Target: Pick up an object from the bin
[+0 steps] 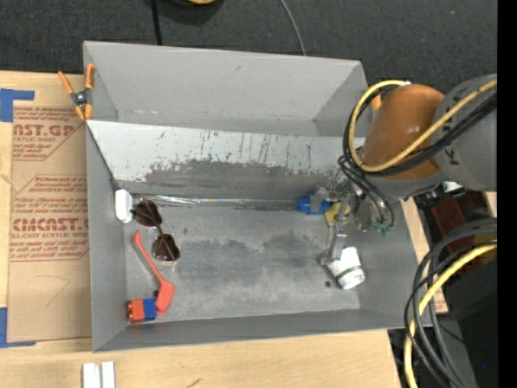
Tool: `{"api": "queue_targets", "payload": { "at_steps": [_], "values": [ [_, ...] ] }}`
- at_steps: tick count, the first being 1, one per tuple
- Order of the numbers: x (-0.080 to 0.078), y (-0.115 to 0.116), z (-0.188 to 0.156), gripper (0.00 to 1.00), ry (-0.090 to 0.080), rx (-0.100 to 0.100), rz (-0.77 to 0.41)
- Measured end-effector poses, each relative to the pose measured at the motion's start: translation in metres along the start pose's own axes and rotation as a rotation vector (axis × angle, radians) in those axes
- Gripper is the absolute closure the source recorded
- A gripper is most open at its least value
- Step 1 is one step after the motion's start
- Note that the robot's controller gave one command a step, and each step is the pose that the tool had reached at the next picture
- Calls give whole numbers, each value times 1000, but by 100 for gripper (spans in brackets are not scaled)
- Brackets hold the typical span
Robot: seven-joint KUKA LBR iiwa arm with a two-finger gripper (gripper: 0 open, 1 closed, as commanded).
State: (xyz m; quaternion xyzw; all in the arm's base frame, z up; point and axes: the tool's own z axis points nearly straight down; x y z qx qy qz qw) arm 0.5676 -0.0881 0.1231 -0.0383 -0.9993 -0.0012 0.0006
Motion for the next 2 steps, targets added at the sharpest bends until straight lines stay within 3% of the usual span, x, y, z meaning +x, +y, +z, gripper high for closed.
{"api": "queue_targets", "payload": {
  "at_steps": [1,2],
  "values": [
    [-6,-30,-5,0,-9,3,6],
    [11,-34,31,0,-9,1,-34]
  ]
}}
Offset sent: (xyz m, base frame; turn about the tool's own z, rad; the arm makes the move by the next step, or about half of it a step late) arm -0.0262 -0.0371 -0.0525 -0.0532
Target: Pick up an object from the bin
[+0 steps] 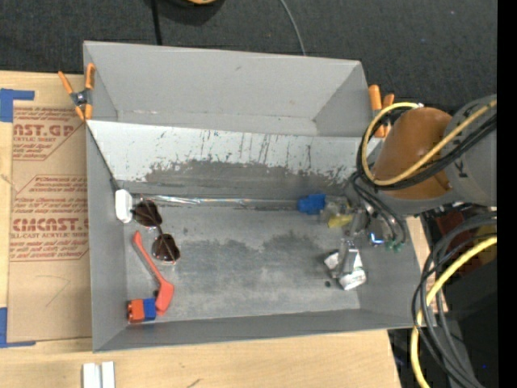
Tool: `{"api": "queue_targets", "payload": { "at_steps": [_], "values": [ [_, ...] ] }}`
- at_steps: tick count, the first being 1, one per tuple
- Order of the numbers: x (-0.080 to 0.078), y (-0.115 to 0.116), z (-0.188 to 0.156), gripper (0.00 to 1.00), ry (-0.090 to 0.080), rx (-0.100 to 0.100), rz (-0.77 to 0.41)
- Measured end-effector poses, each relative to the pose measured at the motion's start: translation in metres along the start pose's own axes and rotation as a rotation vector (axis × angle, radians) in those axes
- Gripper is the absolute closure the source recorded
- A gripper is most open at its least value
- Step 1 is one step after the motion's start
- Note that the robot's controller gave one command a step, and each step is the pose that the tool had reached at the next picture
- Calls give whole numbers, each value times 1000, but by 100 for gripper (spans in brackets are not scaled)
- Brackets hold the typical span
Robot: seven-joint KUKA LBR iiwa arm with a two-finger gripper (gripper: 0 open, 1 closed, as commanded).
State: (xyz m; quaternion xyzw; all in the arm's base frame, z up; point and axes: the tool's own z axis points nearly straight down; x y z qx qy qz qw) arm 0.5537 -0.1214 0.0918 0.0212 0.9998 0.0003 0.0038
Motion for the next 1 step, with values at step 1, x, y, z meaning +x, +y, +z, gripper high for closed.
{"api": "queue_targets", "payload": {
  "at_steps": [1],
  "values": [
    [10,-2,24,0,10,-1,-6]
  ]
}}
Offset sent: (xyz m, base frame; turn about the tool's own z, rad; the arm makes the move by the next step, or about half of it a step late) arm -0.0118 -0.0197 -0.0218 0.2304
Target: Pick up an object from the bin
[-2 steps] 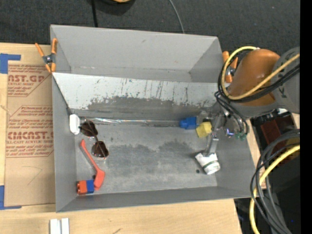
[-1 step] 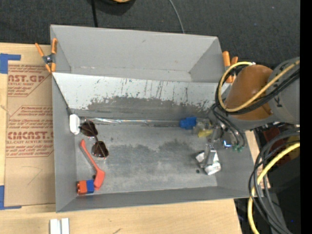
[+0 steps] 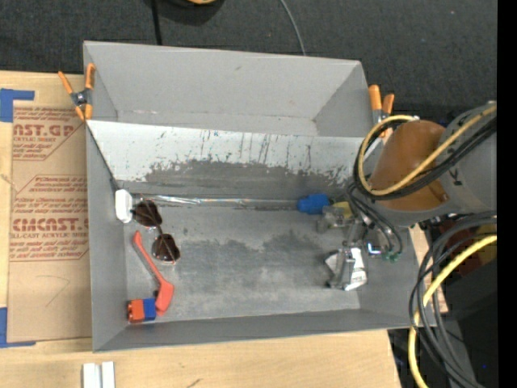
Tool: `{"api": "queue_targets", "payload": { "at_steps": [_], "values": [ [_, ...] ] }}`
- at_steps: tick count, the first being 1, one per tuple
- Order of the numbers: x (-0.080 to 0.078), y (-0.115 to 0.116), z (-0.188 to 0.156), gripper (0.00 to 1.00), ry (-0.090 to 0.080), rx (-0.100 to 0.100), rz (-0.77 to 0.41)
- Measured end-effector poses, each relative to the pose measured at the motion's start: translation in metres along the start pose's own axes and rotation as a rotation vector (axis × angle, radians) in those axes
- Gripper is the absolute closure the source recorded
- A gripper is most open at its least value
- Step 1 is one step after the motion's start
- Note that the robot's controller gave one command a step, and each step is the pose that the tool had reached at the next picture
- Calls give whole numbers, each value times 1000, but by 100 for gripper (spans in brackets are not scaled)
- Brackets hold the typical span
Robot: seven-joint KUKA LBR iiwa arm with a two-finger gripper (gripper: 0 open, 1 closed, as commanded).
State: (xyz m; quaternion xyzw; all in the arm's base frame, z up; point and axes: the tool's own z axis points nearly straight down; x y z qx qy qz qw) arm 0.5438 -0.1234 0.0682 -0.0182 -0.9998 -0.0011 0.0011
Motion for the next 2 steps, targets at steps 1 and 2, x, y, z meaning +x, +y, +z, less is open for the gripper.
{"api": "queue_targets", "payload": {
  "at_steps": [1,2],
  "values": [
    [-1,-9,-6,0,-10,0,127],
    [2,-11,-4,0,-11,-9,222]
  ]
}}
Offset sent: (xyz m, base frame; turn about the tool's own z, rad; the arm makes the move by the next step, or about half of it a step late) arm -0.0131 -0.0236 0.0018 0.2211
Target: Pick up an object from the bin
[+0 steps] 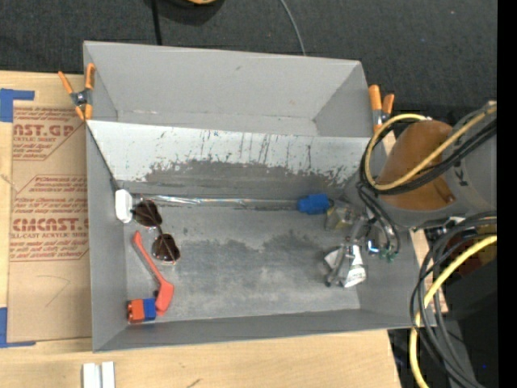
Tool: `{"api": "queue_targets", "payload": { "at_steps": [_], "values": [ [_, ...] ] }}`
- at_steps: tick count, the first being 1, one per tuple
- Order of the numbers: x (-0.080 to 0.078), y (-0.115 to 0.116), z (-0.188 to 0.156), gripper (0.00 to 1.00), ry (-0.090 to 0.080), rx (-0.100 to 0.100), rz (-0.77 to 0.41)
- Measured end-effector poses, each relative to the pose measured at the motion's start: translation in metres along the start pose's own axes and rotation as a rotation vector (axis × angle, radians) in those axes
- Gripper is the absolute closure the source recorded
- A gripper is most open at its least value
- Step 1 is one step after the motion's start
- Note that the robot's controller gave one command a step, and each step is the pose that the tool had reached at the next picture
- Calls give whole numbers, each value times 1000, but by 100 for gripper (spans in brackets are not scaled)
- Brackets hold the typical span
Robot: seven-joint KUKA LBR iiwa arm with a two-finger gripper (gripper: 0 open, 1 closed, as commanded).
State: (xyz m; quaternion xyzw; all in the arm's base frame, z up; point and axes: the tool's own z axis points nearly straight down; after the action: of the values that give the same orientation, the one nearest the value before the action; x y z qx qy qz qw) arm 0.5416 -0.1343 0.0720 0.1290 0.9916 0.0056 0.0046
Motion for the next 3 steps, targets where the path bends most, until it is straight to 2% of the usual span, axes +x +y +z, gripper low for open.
{"api": "queue_targets", "payload": {
  "at_steps": [1,2,3],
  "values": [
    [23,-14,0,0,0,-3,-84],
    [34,-26,1,100,-1,-1,-21],
    [34,-26,1,100,-1,-1,-21]
  ]
}}
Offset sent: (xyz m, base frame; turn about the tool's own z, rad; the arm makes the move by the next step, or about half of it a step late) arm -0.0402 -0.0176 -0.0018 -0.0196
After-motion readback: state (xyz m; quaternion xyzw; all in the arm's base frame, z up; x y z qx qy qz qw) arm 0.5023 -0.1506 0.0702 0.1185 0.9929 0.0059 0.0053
